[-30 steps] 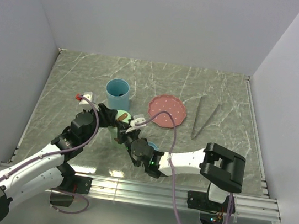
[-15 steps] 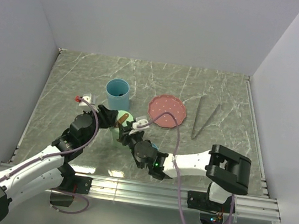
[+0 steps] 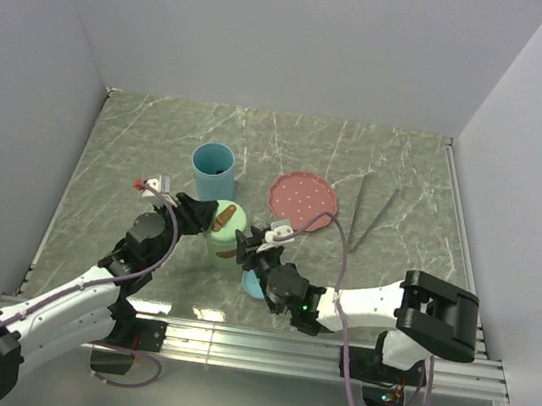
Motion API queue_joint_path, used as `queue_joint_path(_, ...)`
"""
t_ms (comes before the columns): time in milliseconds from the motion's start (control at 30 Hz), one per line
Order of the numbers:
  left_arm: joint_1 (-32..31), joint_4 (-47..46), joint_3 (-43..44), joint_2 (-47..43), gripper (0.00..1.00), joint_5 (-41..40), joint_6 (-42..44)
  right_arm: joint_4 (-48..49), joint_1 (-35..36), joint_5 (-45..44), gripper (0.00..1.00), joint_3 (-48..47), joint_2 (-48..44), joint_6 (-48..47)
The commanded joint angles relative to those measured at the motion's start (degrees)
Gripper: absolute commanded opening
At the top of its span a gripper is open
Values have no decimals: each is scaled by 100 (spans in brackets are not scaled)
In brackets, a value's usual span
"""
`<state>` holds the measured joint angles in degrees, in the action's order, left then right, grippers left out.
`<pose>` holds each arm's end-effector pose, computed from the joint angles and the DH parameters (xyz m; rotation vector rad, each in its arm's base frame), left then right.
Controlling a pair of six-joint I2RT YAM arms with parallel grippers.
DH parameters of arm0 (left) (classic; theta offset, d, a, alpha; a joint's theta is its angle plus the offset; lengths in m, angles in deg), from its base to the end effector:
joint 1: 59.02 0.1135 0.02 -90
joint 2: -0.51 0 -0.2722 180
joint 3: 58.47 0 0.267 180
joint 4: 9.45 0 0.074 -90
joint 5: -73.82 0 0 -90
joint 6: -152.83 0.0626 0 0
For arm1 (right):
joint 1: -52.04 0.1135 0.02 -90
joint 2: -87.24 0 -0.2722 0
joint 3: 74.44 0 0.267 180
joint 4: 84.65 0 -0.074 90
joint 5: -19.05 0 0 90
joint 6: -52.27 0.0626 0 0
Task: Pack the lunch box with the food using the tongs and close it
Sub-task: Move the lunch box
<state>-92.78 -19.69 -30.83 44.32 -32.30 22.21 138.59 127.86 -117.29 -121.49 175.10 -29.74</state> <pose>0.1871 -0.1042 0.2137 -0.3204 1.6950 -0.7394 0.1245 0.3079 0.2160 -0.2681 1.5435 0.5412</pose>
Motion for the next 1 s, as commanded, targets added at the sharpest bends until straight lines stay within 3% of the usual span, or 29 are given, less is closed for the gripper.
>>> queue_joint_path(0,1,-401,-217,276,50,346,-270,442,-5,-392,46,180,-321,-43)
queue_joint_path(267,-17,-1298,-227,1094,50,584,-490,-215,-14,-578,46,550,-1365,44)
queue_joint_path(433,-61,-1693,-270,1182,50,470,-552,-2061,-14,-507,46,383,-1973,878)
queue_joint_path(700,-333,-2458,-217,1770,49,198,-614,-5099,-5,-331,44,76,-2185,3172)
queue_joint_path(967,-553,-3179,116,2684,49,197,-552,-6712,-14,-323,43,-162,-2185,4412)
